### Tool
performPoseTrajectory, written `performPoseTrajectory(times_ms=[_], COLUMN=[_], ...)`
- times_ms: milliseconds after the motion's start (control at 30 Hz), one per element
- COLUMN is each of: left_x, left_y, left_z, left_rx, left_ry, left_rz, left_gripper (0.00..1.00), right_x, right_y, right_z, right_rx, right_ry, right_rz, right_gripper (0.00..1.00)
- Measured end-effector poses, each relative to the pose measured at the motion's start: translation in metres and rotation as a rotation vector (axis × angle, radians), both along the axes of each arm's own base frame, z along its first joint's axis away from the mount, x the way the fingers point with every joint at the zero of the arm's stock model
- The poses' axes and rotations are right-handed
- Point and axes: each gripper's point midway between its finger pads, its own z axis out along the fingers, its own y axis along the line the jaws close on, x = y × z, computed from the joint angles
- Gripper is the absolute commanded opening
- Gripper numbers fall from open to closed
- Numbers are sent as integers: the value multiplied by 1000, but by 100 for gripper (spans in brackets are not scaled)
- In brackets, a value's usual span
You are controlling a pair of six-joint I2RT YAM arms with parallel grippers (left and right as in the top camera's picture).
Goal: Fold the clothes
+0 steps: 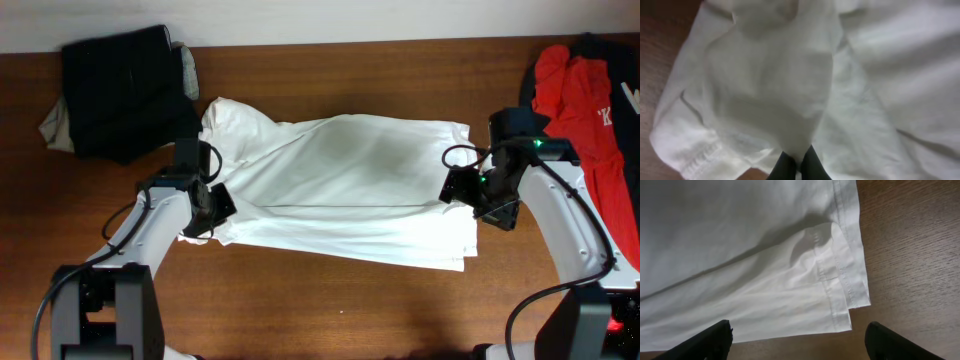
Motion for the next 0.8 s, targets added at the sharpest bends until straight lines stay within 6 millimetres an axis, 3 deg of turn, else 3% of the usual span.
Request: performPoseTrajectory(times_ms=[167,233,267,300,333,367,500,567,633,700,767,800], left_x=[43,62,72,75,89,92,95,73,42,30,26,26], left_y=[-4,-5,-5,-5,-6,-6,-8,-7,-7,-11,-17,-21], left_z=[17,26,32,33,42,45,46,39,50,56,42,24], left_rx=[-18,-29,-35,-36,-42,-44,-43,-22,-22,-31,-36,-45], left_ry=[-174,-262,-306,-319,-384,-399,-411,-294,-178,-141,-92,-48], left_rz=[3,17,24,26,30,31,5,-37,-45,-56,-72,-87], left_gripper=[3,8,18,47,84,99,99,99,99,99,96,95], right_x=[-3,-3,-3,-3,-3,-3,-3,-3,-3,-3,-6,-8], right_y=[0,0,0,0,0,0,0,0,0,0,0,0], right_z=[-4,-4,-5,-5,-5,-5,-5,-5,-5,-5,-5,-5], right_rx=[0,0,1,0,0,0,1,1,1,1,2,2], right_ry=[9,10,10,9,9,9,10,10,10,11,21,29], right_rz=[0,1,0,1,0,1,0,0,0,0,0,0], right_gripper=[86,86,86,86,87,86,86,87,87,87,87,87])
